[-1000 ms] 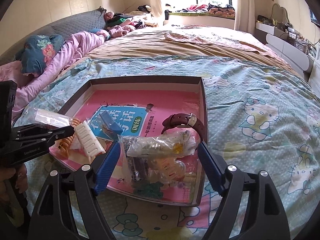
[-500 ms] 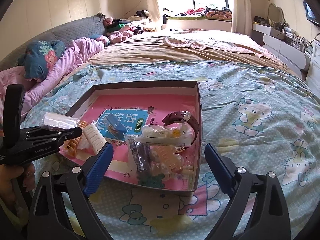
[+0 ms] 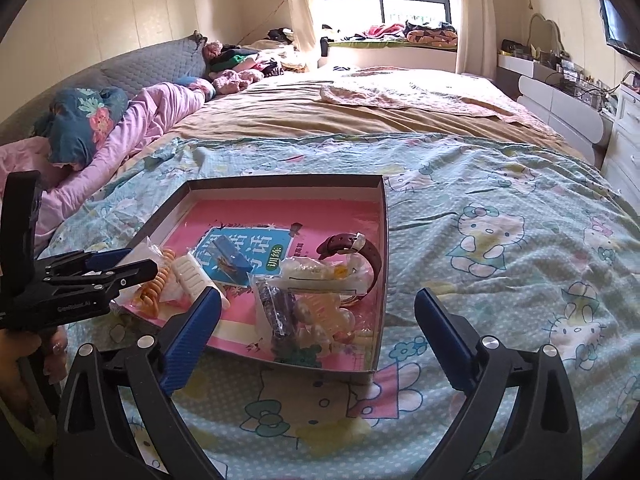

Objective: Organize jewelry
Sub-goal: 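Open the right tool to drop the hair tie bag while the left tool releases the card bag, then withdraw both open tools from the box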

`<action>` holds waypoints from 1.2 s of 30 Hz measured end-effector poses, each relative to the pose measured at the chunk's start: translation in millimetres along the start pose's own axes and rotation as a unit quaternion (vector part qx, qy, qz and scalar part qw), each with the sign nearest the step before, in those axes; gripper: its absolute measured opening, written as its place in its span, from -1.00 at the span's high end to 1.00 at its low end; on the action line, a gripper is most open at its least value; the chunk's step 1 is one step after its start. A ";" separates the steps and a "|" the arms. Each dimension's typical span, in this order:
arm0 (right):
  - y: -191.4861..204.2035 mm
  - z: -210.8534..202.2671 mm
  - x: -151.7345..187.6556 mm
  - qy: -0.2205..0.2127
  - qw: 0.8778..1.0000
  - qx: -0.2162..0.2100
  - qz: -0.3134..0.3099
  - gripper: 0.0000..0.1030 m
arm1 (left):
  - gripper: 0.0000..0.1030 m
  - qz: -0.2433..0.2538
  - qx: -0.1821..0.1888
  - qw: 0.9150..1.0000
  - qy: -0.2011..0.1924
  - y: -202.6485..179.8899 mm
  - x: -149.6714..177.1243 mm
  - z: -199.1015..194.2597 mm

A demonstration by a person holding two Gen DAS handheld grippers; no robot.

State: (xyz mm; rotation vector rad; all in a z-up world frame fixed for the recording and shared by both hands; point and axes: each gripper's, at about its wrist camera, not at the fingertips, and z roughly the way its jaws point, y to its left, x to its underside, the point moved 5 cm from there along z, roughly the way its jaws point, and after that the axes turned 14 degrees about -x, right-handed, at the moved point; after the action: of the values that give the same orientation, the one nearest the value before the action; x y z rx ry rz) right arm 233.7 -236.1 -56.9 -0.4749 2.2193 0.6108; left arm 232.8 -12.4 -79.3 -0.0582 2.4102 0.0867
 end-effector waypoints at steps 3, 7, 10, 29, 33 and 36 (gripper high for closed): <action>3.1 -7.7 -0.3 -0.004 1.000 0.000 -0.003 -0.89 | -0.21 -0.001 -0.001 1.000 -0.008 0.7 -0.8 -10.9; 7.7 -17.9 1.0 -0.010 1.000 0.000 -0.005 -0.91 | -0.50 -0.002 -0.003 1.000 -0.021 0.8 0.1 -26.9; 12.5 -26.2 2.6 -0.015 1.000 -0.003 -0.007 -0.91 | -0.68 0.000 -0.006 1.000 -0.031 0.3 0.8 -39.0; 42.8 -64.2 29.6 -0.033 0.999 -0.012 -0.020 -0.91 | -0.81 -0.018 -0.015 0.998 -0.058 8.7 45.0 -93.9; 47.4 -65.1 40.3 -0.031 0.999 -0.011 -0.017 -0.91 | -0.81 -0.021 -0.013 0.998 -0.059 9.2 56.8 -100.4; 49.2 -64.8 50.2 -0.030 0.999 -0.011 -0.008 -0.91 | -0.82 -0.019 -0.014 0.998 -0.059 8.5 65.2 -102.7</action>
State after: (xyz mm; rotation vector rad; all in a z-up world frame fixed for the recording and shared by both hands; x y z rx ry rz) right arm 139.0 -239.4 -43.5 -0.4794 2.1517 0.6347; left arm 115.5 -13.2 -46.0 -0.1087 2.2897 0.1030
